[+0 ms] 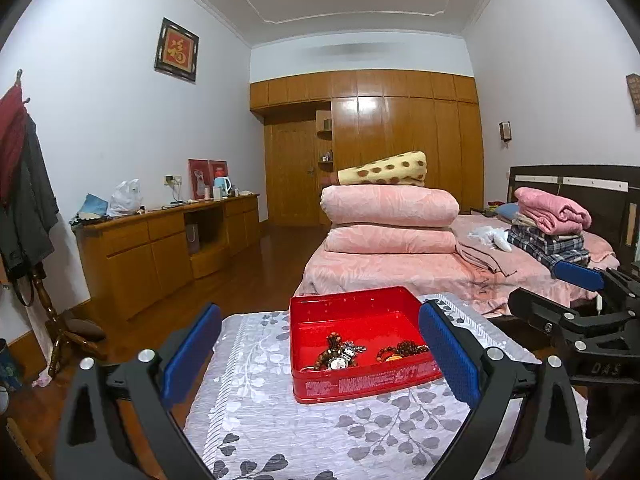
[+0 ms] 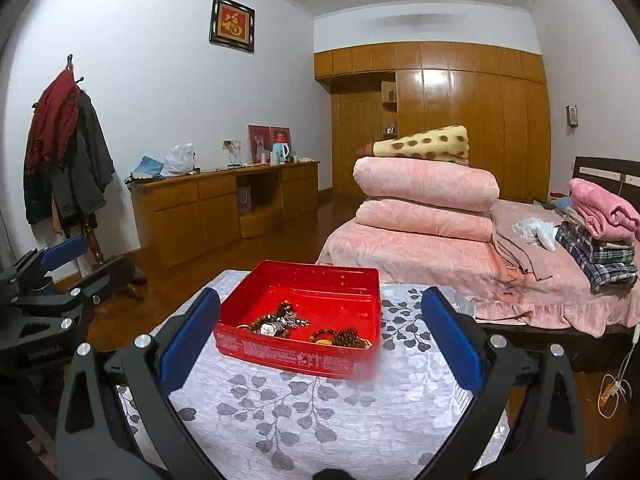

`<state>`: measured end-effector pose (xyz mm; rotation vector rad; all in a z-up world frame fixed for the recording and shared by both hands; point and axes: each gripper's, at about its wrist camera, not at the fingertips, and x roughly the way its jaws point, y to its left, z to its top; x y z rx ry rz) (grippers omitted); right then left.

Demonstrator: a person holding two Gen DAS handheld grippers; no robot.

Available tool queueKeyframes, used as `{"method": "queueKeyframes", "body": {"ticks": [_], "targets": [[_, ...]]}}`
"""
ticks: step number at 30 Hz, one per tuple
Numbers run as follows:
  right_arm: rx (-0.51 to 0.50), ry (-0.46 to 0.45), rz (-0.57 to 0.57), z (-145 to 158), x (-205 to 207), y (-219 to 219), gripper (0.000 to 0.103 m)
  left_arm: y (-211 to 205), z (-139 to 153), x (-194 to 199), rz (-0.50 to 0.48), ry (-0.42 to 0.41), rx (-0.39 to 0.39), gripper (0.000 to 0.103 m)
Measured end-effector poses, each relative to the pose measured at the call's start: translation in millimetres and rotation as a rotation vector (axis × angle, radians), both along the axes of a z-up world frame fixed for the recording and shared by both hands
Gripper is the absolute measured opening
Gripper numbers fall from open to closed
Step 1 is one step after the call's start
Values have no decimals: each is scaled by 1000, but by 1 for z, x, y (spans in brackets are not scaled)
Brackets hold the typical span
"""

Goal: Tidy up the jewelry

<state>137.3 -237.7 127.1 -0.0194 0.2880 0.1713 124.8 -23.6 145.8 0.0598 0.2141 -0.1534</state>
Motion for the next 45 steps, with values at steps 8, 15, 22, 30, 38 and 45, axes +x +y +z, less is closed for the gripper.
{"method": "queueKeyframes", "body": {"ticks": [8,15,22,30,38,45], "targets": [[0,-14,3,1,-2,0,97,2,1,-3,-2,-6,-4,97],[-1,-21,2,2,-3,2,97,1,4,-5,-2,-8,-7,97],[-1,-21,2,2,-3,1,97,1,5,-6,-3,-9,-10,97],[0,-23,3,2,-4,1,97,1,5,-6,-2,-8,-15,97],[-1,-22,3,1,-4,1,97,-1,5,-7,1,-4,-14,97],[0,-22,3,1,-4,1,97,-2,5,-7,4,-2,-13,97]]}}
